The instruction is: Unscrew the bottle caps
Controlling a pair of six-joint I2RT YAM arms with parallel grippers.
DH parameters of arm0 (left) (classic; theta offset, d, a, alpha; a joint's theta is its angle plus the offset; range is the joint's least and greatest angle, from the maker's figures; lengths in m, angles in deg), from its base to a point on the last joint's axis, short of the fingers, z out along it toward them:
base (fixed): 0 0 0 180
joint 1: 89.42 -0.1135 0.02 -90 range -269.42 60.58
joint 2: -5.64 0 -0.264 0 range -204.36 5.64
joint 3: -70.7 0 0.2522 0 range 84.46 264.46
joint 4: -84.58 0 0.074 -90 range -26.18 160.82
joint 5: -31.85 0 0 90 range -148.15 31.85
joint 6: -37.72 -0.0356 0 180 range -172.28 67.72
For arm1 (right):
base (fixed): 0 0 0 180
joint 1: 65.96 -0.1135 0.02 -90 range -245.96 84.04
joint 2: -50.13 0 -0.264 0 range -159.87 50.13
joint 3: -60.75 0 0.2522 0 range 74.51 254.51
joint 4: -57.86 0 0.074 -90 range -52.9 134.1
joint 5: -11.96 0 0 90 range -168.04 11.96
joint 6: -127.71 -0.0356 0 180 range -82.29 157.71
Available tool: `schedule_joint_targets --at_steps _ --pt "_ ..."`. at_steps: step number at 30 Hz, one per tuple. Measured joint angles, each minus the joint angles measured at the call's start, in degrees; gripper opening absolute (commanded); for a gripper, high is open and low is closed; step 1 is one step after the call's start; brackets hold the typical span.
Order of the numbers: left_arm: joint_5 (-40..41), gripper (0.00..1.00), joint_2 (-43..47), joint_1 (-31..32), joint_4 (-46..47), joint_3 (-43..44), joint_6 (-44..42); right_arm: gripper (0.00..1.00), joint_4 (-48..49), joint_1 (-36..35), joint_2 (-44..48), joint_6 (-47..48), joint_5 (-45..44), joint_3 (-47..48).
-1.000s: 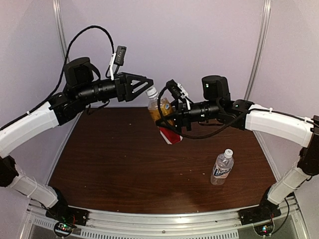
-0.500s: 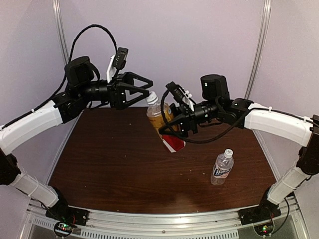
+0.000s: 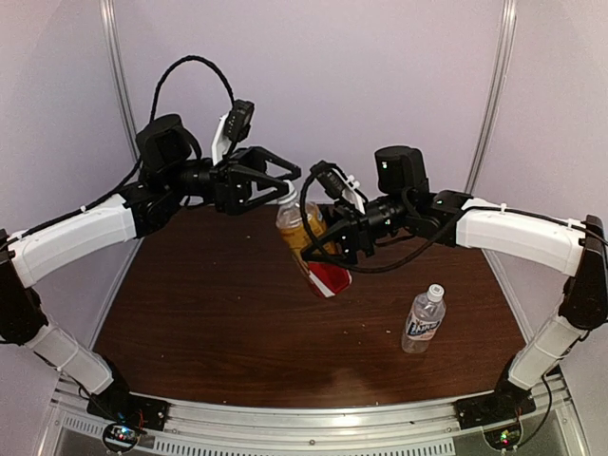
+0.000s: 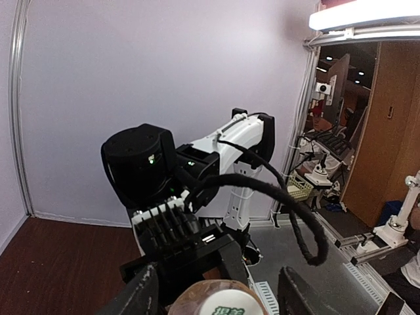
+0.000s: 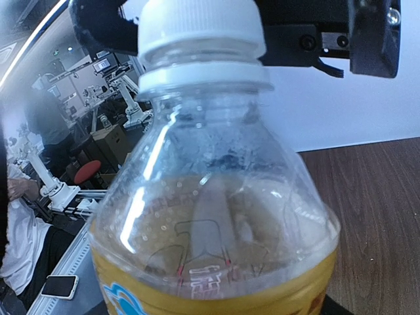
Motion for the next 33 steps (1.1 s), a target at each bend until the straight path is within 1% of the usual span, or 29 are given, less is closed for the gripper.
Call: schedule_joint_targets --at_steps 6,9,10,15,17,20,23,24,27,30,33 --pt "-1.31 0.51 -0.5 0.0 0.74 -0.85 0.81 0.63 0.98 0.0 -0.24 -0.98 0.46 0.02" --pt "-1.42 0.43 -0.59 0.0 1.27 -1.11 1.14 0.63 1.29 0.0 -0.26 -1.07 0.5 0.02" --pt "-1.44 0.39 -0.61 0.0 1.49 -1.18 1.18 0.63 1.31 0.0 -0.26 -1.05 0.5 0.02" --pt "-1.64 0.28 -0.61 0.02 2.01 -1.18 1.4 0.63 1.25 0.11 -0.26 -1.01 0.17 0.04" --pt "-1.4 0.26 -0.61 0.02 1.97 -1.22 1.31 0.63 0.9 0.13 -0.26 -0.87 -0.39 0.09" --pt "0.09 0.25 -0.52 0.0 1.51 -1.27 1.29 0.63 -0.57 0.15 -0.26 -0.24 -2.78 0.81" --pt "5.64 0.24 0.31 -0.2 -1.27 -1.27 1.36 0.64 -2.1 0.35 -0.15 0.81 -8.0 1.75" --pt "8.59 0.23 0.79 -0.2 -2.93 -1.25 1.46 0.64 -2.56 0.35 -0.07 1.11 -10.6 2.03" --pt "19.34 0.22 2.01 0.76 -8.66 -0.57 2.34 0.64 -3.3 0.33 0.42 1.84 -18.36 2.14" --pt "30.77 0.23 2.4 3.02 -13.27 0.96 3.89 0.64 -3.32 0.13 0.87 2.25 -25.66 2.1" --pt "39.71 0.23 2.43 5.2 -16.17 2.36 5.31 0.64 -2.78 -0.46 1.62 2.6 -31.93 1.55"
